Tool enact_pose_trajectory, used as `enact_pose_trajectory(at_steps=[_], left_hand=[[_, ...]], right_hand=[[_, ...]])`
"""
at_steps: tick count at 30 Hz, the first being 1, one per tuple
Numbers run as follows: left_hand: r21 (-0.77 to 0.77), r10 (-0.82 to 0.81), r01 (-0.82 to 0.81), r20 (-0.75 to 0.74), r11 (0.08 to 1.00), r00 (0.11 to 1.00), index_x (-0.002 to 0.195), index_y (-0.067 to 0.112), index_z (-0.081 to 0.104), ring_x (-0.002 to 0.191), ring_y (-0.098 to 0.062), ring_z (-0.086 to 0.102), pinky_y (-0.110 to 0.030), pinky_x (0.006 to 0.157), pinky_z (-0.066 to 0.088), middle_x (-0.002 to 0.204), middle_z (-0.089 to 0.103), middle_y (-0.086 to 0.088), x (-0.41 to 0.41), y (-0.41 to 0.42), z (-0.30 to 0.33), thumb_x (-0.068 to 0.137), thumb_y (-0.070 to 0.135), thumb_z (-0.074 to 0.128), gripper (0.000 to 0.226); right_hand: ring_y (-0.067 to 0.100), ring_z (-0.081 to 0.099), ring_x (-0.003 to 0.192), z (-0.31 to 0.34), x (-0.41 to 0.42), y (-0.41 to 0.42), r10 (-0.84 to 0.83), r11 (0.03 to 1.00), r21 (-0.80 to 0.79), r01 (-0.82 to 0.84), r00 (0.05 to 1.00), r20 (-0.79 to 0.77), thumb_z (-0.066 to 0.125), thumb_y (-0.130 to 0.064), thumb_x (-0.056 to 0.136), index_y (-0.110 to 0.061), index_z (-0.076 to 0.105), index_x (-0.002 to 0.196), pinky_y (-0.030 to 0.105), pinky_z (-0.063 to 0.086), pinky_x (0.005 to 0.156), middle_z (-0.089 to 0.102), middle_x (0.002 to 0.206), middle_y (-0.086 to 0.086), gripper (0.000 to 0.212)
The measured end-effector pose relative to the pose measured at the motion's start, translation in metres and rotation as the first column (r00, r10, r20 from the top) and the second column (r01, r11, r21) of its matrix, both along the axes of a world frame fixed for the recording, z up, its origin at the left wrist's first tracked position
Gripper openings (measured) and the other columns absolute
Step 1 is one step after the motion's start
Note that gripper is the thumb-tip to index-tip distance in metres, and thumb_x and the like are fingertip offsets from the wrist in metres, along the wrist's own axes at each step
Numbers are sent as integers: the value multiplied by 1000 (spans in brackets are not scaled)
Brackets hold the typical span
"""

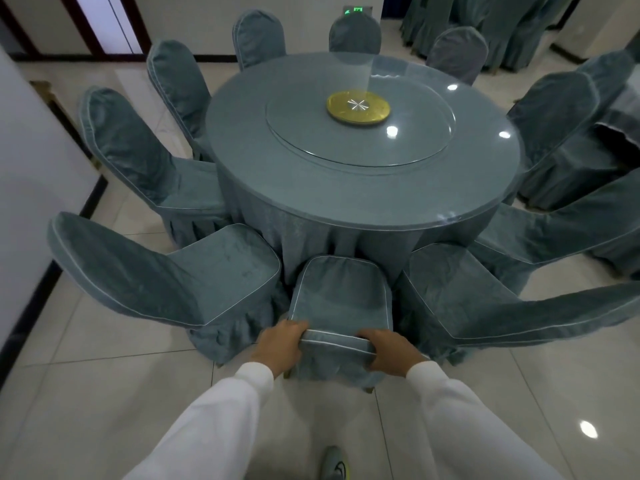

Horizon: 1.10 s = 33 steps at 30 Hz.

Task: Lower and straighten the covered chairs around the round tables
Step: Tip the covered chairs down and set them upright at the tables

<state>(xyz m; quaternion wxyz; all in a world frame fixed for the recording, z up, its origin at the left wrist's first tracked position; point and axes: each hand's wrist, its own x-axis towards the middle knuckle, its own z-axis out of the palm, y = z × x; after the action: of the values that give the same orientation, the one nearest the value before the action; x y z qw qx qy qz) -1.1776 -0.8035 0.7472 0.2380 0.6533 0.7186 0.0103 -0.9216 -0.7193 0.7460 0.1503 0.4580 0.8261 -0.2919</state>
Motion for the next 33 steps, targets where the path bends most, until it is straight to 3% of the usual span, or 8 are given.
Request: enact_pose_trajectory(at_steps=[4, 7, 14, 20, 23, 27, 31, 33], left_hand=[[41, 6, -9, 75, 999, 997, 118, 32, 60, 111, -21, 61, -36, 86, 49, 119, 65, 7, -41, -7, 0, 85, 26, 64, 34], [49, 66, -72, 113, 996, 991, 114, 33, 64, 108, -21, 64, -32, 83, 48, 116, 68, 8, -89, -17, 5, 88, 33, 66, 27], [175, 99, -125, 151, 977, 984, 114, 24, 67, 109, -22, 62, -30, 90, 47, 118, 67, 2, -239, -63, 26, 94, 24, 60, 21], [221, 195, -247, 233, 943, 953, 109, 26, 70, 104, -19, 65, -33, 90, 52, 115, 69, 5, -344, -94, 49, 93, 22, 57, 20], [251, 207, -265, 236, 931, 950, 110, 25, 70, 102, -16, 65, -26, 86, 48, 116, 70, 6, -388, -100, 54, 95, 22, 57, 20], [294, 236, -310, 260, 904, 936, 111, 22, 72, 105, -17, 64, -27, 88, 46, 118, 70, 5, -442, -93, 58, 94, 17, 57, 23], [325, 253, -329, 254, 887, 934, 111, 21, 72, 105, -20, 65, -28, 90, 47, 117, 71, 2, -497, -73, 54, 91, 6, 55, 31], [336, 259, -332, 245, 881, 934, 110, 22, 73, 104, -21, 65, -29, 91, 49, 116, 71, 2, -529, -56, 49, 90, 4, 55, 32]], right_hand=[[16, 63, 109, 16, -38, -3, -12, 993, -121, 10, 1000, -17, 80, -43, 76, -38, 57, 130, 36, 53, 100, 65, 124, -9, 59], [10, 60, 110, 27, -90, -14, -41, 992, -122, 29, 994, -97, 75, -50, 82, -38, 55, 137, 31, 50, 102, 62, 130, -12, 60], [18, 61, 120, 38, -236, -54, -63, 997, 24, 69, 982, -175, 67, -28, 95, -24, 60, 137, 30, 48, 105, 65, 134, 0, 43], [11, 66, 110, 39, -350, -83, -34, 999, -7, 33, 965, -259, 66, -36, 96, -30, 63, 132, 29, 53, 99, 70, 126, -5, 36], [7, 65, 108, 44, -406, -90, -12, 1000, -31, 3, 953, -303, 67, -30, 97, -23, 65, 131, 22, 51, 98, 70, 124, -5, 35], [9, 68, 106, 41, -473, -79, -1, 998, -52, -19, 933, -361, 68, -20, 94, -20, 70, 124, 28, 52, 100, 73, 116, -4, 30], [4, 68, 102, 35, -539, -57, 12, 998, -51, -36, 912, -409, 68, -16, 93, -18, 70, 123, 8, 48, 88, 74, 112, -5, 30], [7, 69, 102, 26, -574, -37, 21, 998, -47, -45, 904, -428, 68, -15, 94, -15, 70, 122, 8, 48, 88, 75, 112, -2, 28]])
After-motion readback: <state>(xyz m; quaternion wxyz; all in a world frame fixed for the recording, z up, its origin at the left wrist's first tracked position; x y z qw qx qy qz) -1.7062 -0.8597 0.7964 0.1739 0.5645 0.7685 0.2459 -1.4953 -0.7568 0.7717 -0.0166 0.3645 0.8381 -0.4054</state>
